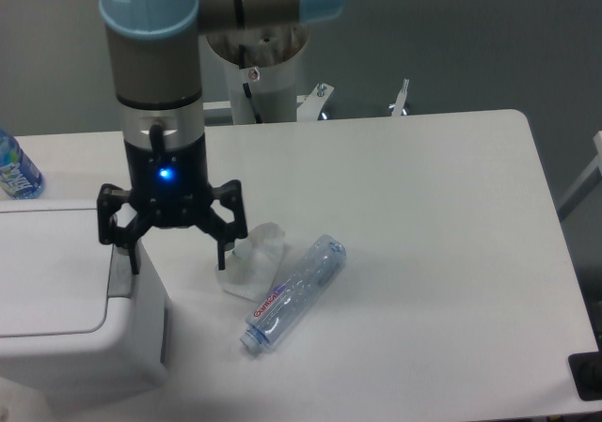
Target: Open the trash can
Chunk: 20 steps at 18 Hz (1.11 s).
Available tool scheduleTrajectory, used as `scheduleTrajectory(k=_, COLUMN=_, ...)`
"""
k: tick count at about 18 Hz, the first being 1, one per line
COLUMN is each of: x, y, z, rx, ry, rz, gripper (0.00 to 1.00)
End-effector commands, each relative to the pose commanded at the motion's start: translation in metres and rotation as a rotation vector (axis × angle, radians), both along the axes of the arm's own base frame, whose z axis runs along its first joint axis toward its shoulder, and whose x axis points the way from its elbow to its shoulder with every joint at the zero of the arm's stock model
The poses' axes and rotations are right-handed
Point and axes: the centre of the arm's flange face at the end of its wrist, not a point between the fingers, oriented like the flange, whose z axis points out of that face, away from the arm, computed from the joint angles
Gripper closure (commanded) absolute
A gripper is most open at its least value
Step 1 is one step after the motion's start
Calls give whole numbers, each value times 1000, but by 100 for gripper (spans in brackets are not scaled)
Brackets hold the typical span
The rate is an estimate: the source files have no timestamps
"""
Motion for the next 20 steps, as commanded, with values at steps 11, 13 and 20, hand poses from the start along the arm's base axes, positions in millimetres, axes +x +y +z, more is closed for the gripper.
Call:
scheduleTrajectory(k=11, x=0, y=2, z=-7, rx=-11, ry=-5, rz=-1, gripper=0)
scheduleTrajectory(k=13, x=-1, y=3, z=-9, rx=-14, ry=-7, rz=-1, gripper=0)
scheduleTrajectory(k=20, x=0, y=3, z=-16, rx=-25, ry=-12, rz=-3, gripper=0)
